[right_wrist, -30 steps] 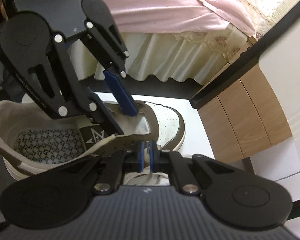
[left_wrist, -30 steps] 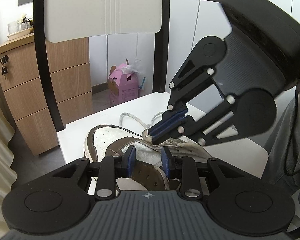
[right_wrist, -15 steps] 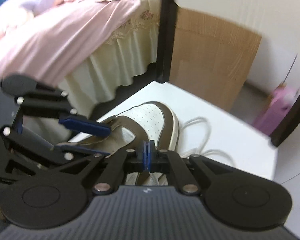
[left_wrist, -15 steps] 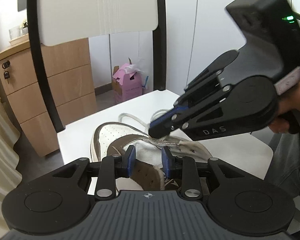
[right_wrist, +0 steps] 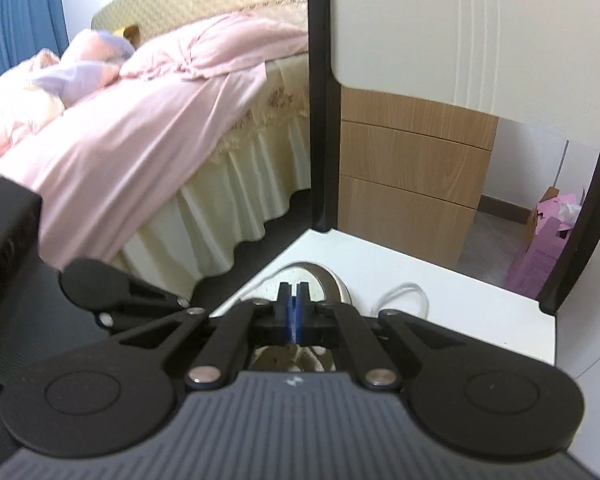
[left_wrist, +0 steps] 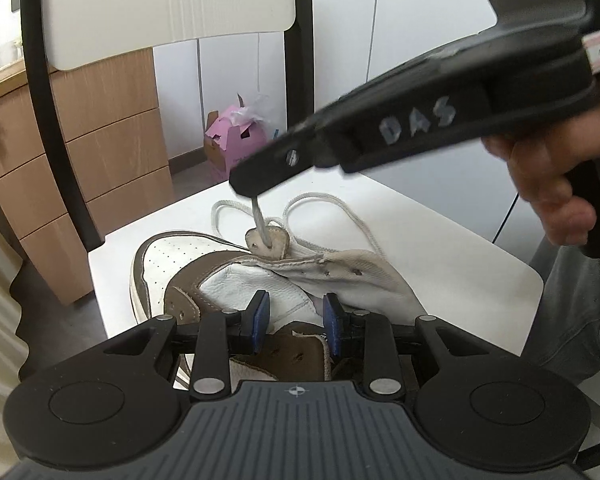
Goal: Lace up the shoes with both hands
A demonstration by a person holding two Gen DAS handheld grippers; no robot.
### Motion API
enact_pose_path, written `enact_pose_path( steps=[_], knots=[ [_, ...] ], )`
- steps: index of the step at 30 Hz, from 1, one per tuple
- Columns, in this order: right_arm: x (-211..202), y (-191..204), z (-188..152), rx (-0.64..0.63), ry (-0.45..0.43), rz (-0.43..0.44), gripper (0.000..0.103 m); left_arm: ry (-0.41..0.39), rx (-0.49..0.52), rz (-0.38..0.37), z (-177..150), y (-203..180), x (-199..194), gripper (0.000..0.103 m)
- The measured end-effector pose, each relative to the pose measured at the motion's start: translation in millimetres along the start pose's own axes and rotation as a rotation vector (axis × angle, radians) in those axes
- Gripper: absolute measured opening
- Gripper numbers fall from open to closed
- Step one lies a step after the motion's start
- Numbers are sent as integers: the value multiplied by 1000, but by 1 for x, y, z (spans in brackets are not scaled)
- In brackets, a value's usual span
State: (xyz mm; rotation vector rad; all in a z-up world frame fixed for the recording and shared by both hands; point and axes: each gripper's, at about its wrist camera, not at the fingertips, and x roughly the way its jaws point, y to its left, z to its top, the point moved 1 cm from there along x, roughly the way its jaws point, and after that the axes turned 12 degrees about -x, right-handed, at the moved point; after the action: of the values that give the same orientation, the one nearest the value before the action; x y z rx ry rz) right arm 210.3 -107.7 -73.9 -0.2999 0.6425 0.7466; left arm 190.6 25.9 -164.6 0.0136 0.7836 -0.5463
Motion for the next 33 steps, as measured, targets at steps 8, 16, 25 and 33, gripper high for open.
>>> enact_pose_path(
  steps=[8,16,25,33],
  knots=[
    [-27,-5,9,52,-163,64,2,13,32,-1,-2,-6,6,31],
    [-67,-20,18,137,-298,16,0,-9,5,1,-1,-3,0,32],
    [-50,-40,-31,334,-63,82,24,-160,-231,14,-4,3,-60,51],
    [-42,8,-52,352,45,153,32,-105,-190,161,-19,-18,-57,49]
  ],
)
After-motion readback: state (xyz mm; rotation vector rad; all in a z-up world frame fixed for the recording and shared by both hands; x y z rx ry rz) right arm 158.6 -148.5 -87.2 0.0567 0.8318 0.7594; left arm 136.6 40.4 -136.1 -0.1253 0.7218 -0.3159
